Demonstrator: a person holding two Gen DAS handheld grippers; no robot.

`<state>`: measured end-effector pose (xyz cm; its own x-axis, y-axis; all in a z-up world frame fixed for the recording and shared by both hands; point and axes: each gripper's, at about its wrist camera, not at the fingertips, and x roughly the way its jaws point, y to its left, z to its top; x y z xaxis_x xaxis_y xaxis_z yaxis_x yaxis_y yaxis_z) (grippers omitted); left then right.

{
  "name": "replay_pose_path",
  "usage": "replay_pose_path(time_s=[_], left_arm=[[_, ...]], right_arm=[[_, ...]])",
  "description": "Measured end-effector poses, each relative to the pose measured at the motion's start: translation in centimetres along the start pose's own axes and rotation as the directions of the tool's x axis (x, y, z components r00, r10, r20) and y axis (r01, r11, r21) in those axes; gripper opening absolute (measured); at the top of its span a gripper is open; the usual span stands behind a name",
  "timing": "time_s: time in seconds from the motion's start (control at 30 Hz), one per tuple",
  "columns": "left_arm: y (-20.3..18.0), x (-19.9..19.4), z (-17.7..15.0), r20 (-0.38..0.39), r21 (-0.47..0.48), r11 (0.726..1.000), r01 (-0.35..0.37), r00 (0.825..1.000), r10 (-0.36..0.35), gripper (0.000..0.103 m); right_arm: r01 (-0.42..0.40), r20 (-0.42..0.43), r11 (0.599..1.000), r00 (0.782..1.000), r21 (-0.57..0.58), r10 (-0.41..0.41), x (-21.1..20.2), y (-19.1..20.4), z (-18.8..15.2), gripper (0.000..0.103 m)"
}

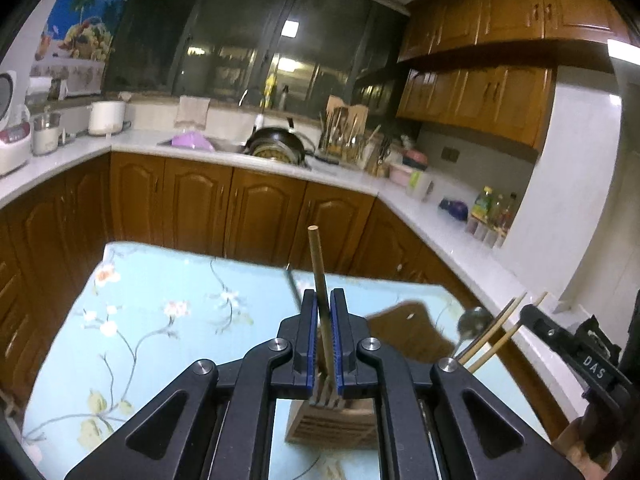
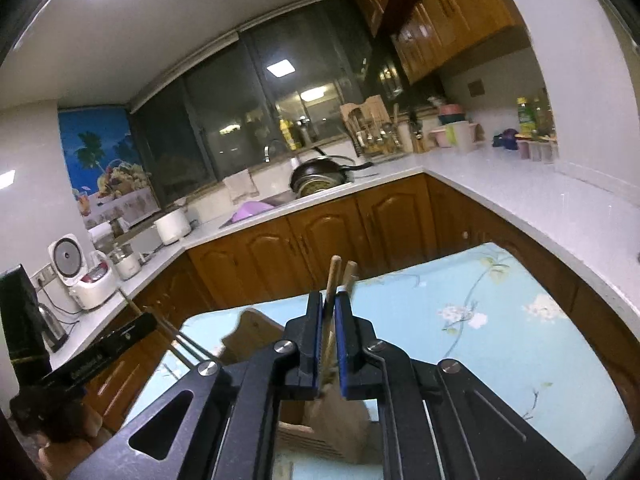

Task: Organize utensils
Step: 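Lift both wooden chopsticks and lower them into the wooden holder, then open both tools to release the chopsticks in the holder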

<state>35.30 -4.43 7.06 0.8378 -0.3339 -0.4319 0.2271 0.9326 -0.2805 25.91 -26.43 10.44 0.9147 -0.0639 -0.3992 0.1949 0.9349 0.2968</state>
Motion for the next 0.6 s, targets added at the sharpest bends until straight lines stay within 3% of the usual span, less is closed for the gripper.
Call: replay_pose_path(time_s=[0.33,0.43,0.47,0.5,0.53,0.57,0.6], left_arm=[[1.0,0.0,1.9,-0.011,-0.007,1.000,0.010,1.000,-0.010,0.006],[1.0,-0.1,1.8,-0.025,-0.005,1.000,0.009,1.000,-0.010,0.007],[1.0,0.0,1.9,-0.041,-0.006,1.000,0.008,0.999,-0.008,0.016],[1.2,-0.1,1.8,-0.055,-0.013,1.000,0.011,0.998,-0.012,0.024],[1.3,-0.3,1.8,-0.056,-0.018,1.000,0.006,0.998,-0.007,0.040],[1.3,-0.8,2.0,-0.044,-0.022,1.000,-0.001,0.999,0.000,0.047],[1.3,-1.3,2.0,-0.032,-0.022,1.000,-0.003,0.999,0.003,0.049]], right_arm=[[0.001,-0.032,1.000,0.999,0.004,-0.001,0.3,-0.3,0.6,0.007],[0.003,-0.034,1.000,0.999,0.004,-0.003,0.3,-0.3,0.6,0.013],[0.008,-0.037,1.000,0.999,0.004,-0.008,0.3,-0.2,0.6,0.016],[0.012,-0.039,1.000,0.999,0.008,-0.011,0.3,-0.2,0.5,0.026],[0.004,-0.039,1.000,0.999,0.019,-0.003,0.2,-0.3,0.5,0.035],[-0.005,-0.037,1.000,0.999,0.030,0.006,0.0,-0.5,0.5,0.051],[-0.012,-0.029,0.999,0.999,0.038,0.013,-0.3,-0.6,0.6,0.055]])
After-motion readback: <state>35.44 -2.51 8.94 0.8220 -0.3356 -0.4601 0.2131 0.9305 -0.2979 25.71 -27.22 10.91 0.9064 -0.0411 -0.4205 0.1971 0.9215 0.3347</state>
